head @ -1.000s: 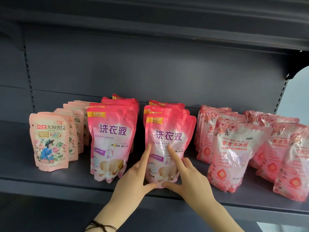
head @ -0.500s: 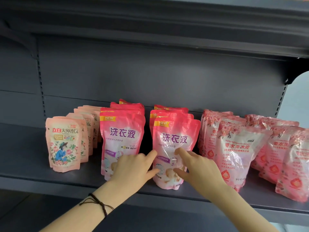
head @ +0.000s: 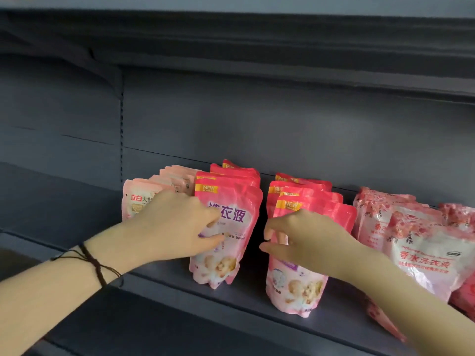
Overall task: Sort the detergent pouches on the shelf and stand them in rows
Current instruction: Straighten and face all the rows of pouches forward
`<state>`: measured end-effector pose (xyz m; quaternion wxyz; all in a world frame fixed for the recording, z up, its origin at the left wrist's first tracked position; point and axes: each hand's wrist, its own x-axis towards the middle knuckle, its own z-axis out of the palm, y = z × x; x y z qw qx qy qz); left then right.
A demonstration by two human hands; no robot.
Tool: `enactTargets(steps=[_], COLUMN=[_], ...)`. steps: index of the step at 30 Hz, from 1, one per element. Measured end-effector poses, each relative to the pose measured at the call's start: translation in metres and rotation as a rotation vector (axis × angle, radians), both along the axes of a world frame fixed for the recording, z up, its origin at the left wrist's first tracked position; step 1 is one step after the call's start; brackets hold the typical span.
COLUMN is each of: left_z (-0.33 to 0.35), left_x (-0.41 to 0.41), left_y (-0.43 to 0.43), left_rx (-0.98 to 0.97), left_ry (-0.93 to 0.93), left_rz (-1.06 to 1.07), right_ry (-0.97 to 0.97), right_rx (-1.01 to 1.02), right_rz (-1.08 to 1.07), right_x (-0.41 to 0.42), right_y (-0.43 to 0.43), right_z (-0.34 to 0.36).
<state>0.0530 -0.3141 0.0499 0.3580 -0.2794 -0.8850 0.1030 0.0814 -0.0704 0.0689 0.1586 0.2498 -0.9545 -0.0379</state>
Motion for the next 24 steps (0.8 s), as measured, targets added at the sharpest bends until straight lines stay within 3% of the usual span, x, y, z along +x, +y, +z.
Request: enactTargets(steps=[5, 12, 16, 20, 24], left_z=[0.009, -0.009, 0.004, 0.012, 0.009], left_x=[-0.014, -0.069, -0.094, -0.106, -0.114], left_y=[-0.027, -0.039, -0.045, -0.039, -0.038], left_rx=[0.037, 0.326, 0.415, 0.381, 0.386], left_ry=[0.093, -0.222, -0.115, -0.162, -0.193], left_rz=[-0.005, -0.032, -0.195, -0.368, -0.347], right_ry=[0.134, 0.156, 0.24, 0.265, 0.227], right_rx=[0.008, -0.115, -0.223, -0.241, -0.162], right_rz=[-0.048, -0.319, -0.407, -0.472, -0.512], right_x=[-0.019, -0.04, -0.046, -0.05, -0.054], right_y=[-0.024, -0.049, -0.055, -0.061, -0.061], right_z=[0.008, 0.003, 0.012, 0.017, 0.019])
